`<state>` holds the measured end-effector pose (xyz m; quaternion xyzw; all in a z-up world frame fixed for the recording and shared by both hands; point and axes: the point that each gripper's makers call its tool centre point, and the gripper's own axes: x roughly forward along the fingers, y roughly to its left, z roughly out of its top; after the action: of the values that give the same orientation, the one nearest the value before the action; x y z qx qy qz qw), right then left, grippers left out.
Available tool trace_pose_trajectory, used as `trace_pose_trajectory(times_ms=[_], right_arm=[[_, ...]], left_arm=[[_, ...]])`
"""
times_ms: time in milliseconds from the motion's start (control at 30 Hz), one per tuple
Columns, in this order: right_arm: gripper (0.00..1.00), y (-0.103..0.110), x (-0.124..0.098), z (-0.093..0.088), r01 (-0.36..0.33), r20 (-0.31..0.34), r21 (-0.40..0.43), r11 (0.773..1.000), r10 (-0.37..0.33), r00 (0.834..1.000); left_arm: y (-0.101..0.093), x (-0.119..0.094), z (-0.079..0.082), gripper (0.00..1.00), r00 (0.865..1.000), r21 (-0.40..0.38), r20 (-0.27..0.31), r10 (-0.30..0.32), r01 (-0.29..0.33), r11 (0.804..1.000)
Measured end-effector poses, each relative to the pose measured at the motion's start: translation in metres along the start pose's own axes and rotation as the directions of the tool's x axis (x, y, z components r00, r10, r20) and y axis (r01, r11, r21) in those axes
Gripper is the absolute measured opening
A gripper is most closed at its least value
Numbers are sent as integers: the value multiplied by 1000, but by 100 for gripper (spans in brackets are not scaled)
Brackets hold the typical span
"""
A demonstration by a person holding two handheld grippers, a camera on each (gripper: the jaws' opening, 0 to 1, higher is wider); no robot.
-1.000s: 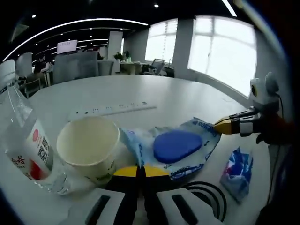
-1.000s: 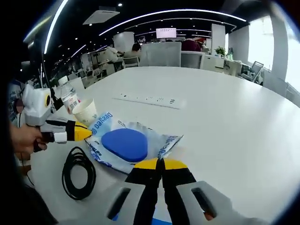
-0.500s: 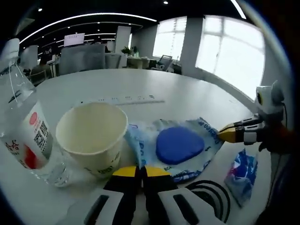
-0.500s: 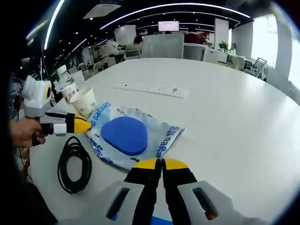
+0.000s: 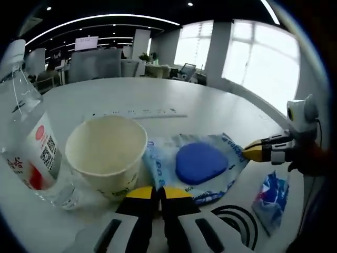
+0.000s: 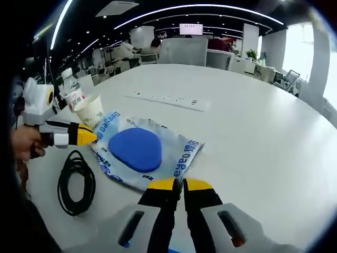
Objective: Arrange the tabletop items into an orderly group along one side of the table until the central work area is clear of visible clutter.
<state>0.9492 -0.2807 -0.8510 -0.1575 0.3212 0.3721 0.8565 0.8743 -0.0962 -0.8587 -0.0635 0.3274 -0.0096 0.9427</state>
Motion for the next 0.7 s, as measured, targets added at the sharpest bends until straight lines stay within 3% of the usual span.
trace_pose_trajectory(times_ms=[167,533,700], right_arm=[[2,-1,-4,1,-1,12,13,1000,0,1000],[22,5,-19,9,-27,59,70,997,23,998],[30,4,-38,11,-24,80,89,996,17,997]], left_arm=[[0,-3,1,3,1000,17,-2,1,-1,1000],[2,-20,13,8,999,23,37,16,-17,1000],[1,-34,14,12,998,5,59,24,-24,1000]])
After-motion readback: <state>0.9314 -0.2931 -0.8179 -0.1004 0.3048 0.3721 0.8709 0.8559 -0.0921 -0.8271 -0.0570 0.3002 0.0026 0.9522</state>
